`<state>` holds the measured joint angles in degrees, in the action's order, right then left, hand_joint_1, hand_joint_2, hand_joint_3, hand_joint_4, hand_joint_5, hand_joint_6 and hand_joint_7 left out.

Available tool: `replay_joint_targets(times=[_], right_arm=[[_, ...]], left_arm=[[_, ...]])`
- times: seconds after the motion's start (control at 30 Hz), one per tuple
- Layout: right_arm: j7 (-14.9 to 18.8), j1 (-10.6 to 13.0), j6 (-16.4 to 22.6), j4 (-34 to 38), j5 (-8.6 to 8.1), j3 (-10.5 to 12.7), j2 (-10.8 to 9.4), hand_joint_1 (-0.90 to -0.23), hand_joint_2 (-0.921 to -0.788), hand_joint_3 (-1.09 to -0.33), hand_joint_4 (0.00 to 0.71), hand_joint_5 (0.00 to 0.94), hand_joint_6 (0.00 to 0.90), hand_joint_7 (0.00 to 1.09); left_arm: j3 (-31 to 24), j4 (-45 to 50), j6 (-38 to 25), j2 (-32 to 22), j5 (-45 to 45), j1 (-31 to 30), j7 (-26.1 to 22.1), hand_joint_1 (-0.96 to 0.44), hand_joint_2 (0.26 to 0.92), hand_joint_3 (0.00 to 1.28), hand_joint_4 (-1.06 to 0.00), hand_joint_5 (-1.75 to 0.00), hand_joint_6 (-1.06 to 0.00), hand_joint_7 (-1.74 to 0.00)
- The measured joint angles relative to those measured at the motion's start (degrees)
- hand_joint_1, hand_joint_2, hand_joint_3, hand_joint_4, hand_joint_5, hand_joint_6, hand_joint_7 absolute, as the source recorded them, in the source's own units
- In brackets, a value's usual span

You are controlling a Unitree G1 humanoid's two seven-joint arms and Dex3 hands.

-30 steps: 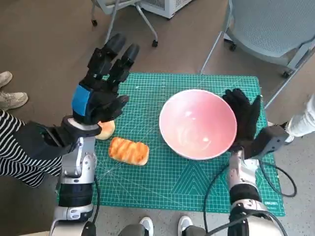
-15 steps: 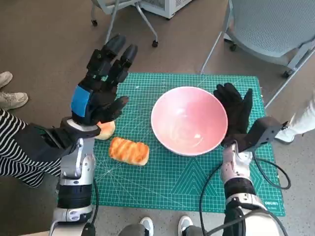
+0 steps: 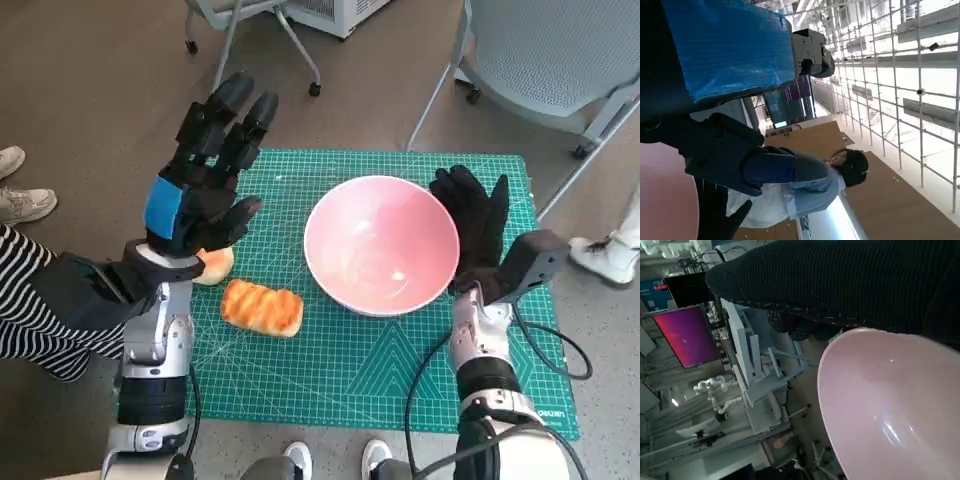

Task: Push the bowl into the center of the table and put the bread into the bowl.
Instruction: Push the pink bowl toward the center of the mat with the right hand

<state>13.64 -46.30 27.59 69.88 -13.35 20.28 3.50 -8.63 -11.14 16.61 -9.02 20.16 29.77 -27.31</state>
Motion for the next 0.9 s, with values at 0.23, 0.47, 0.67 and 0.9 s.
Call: replay_joint_targets(times=[0.23,0.47,0.67,0.9], right_arm=[[0.0,-0.21,0.0,-0.01,0.25,-0.88,-0.04,-0.6,-0.921,-0.909,0.183,0.0,0.153,0.38],[0.02,-0.26,0.01,-0.23,0.25,-1.48,0.04,-0.607,-0.921,-0.894,0.175,0.0,0.156,0.38],[0.12,-0.26,0.09,-0.98,0.16,-1.56,0.4,-0.607,-0.921,-0.889,0.169,0.0,0.149,0.38],[0.12,-0.15,1.62,-4.59,0.18,-2.05,1.05,-0.621,-0.921,-0.876,0.171,0.002,0.145,0.38]], left_arm=[[0.58,-0.32,-0.02,0.39,0.25,0.04,-0.33,-0.54,0.921,0.34,-0.16,0.0,0.0,-0.43],[0.79,-0.34,-0.26,0.41,0.93,0.04,-1.34,-0.54,0.921,0.34,-0.16,0.0,0.0,-0.43],[0.75,-0.4,-0.33,0.41,1.11,0.06,-1.85,-0.54,0.921,0.34,-0.16,0.0,0.0,-0.43],[0.64,-0.4,-0.34,0.41,1.36,0.06,-2.09,-0.54,0.921,0.34,-0.15,0.0,0.0,-0.42]])
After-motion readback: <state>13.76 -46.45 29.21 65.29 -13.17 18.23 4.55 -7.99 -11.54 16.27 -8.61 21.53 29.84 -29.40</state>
